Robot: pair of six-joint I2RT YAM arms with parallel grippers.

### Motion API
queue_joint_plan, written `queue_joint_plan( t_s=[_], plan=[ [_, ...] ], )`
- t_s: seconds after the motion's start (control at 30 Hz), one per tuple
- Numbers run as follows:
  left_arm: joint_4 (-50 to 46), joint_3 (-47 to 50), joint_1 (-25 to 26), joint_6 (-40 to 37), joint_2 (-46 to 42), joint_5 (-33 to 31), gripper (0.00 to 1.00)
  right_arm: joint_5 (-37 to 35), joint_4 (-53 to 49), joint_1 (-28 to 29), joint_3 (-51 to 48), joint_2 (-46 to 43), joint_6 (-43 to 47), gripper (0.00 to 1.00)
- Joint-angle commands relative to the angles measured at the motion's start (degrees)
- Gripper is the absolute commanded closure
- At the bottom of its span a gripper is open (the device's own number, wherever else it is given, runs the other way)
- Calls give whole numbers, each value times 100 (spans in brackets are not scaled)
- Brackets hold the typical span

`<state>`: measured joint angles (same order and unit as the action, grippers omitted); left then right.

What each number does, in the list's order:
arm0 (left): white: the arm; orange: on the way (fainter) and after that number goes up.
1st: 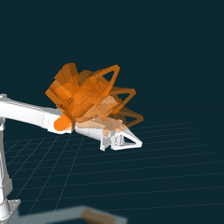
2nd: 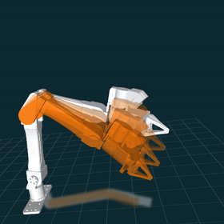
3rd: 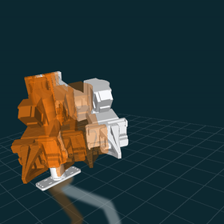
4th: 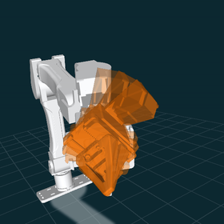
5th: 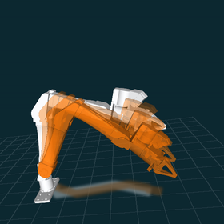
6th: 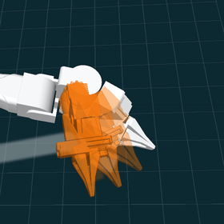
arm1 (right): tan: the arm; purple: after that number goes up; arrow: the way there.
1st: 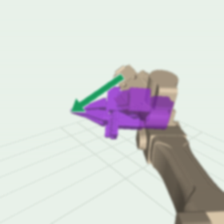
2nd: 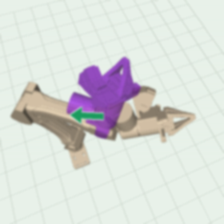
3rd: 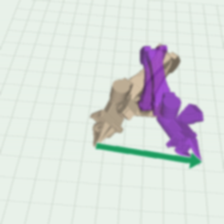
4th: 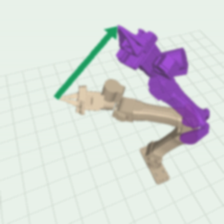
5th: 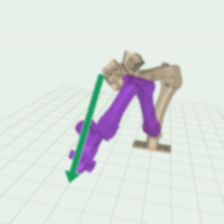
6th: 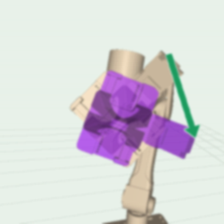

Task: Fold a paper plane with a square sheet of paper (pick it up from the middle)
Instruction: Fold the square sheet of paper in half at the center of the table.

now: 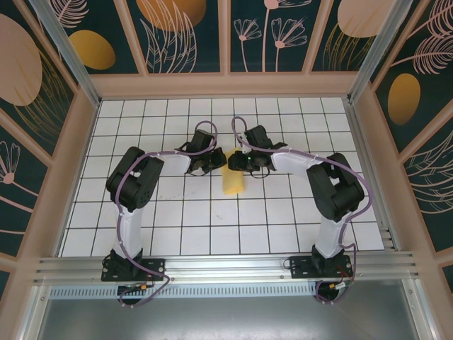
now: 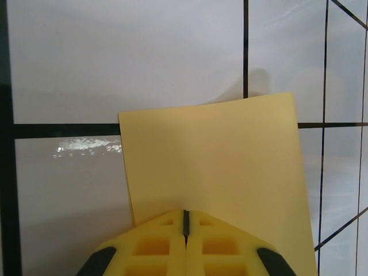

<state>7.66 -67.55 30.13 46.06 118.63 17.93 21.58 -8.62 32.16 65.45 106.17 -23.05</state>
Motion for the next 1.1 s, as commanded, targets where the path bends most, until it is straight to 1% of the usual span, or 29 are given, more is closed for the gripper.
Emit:
queue_joint_plan(
  t_s=[0.0,0.07,0.13,0.3,0.47,0.73,0.93,1.07],
  plan=[
    [-748,146,28,-184,371,-402,97,398,215,-52,-212,167,-98,72],
    [-783,146,28,-232,381,-460,97,594,393,-51,-361,133,-151,73],
    [-848,128,28,-304,380,-542,97,749,555,-233,-493,87,-197,73],
    [-924,119,28,-546,393,-655,97,1178,896,-357,-779,33,-286,73],
    [-923,115,27,-674,398,-684,97,1325,1072,-464,-952,-33,-346,73],
    [-1014,66,28,-802,396,-791,97,1367,1068,-515,-1084,15,-332,72],
    [-1021,66,28,-801,424,-819,98,1275,930,-527,-1170,117,-272,72],
    [-1030,66,28,-784,450,-835,98,1081,831,-550,-1216,186,-235,73]
  ],
)
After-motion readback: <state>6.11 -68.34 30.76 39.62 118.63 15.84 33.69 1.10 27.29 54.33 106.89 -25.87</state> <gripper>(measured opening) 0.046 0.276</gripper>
